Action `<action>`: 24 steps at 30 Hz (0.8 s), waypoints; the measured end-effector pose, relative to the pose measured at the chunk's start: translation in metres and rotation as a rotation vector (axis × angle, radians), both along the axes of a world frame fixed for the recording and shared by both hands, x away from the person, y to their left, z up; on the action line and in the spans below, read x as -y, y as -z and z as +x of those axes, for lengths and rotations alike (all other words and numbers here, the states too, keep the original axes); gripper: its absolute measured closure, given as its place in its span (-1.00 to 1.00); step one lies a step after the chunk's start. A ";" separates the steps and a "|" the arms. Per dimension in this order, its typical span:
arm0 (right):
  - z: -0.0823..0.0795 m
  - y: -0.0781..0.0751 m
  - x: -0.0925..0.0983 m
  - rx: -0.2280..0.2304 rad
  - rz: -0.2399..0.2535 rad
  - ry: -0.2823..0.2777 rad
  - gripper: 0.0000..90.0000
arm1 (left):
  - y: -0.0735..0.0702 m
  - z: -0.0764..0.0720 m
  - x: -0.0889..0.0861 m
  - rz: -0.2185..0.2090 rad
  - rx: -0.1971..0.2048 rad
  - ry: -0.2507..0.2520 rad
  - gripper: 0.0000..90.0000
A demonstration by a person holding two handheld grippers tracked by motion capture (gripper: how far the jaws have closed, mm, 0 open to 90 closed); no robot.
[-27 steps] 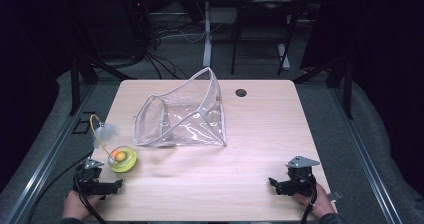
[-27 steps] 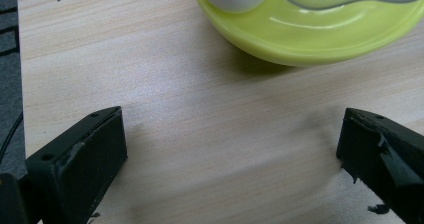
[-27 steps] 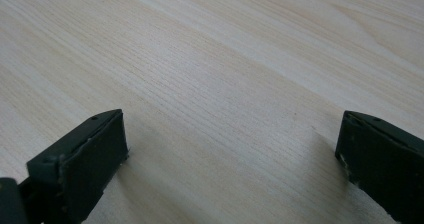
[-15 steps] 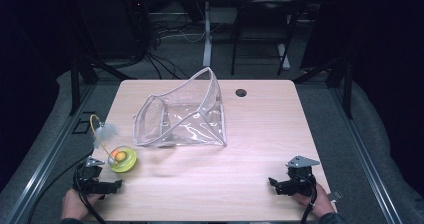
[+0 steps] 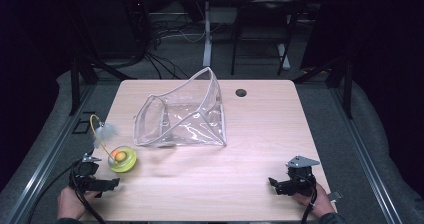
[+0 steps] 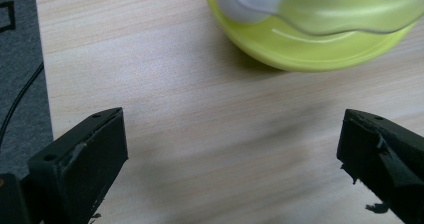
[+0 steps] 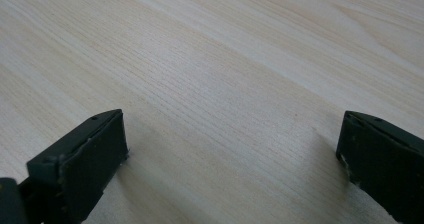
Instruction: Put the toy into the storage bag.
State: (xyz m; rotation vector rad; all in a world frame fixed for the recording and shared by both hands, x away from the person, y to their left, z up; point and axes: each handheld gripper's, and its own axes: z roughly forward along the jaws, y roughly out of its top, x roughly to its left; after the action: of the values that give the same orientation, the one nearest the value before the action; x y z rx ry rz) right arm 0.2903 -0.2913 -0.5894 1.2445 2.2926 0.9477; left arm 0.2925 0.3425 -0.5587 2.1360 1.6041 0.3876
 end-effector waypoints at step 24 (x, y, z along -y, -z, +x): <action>-0.002 0.001 -0.001 0.012 0.007 0.020 -1.00 | -0.046 -0.014 0.002 -0.047 -0.027 0.033 -1.00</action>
State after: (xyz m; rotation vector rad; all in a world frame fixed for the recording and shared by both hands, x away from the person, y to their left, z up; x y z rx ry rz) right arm 0.2884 -0.2902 -0.5903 1.2588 2.2648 0.9544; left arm 0.2790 0.3405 -0.5127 2.1385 1.5747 0.3089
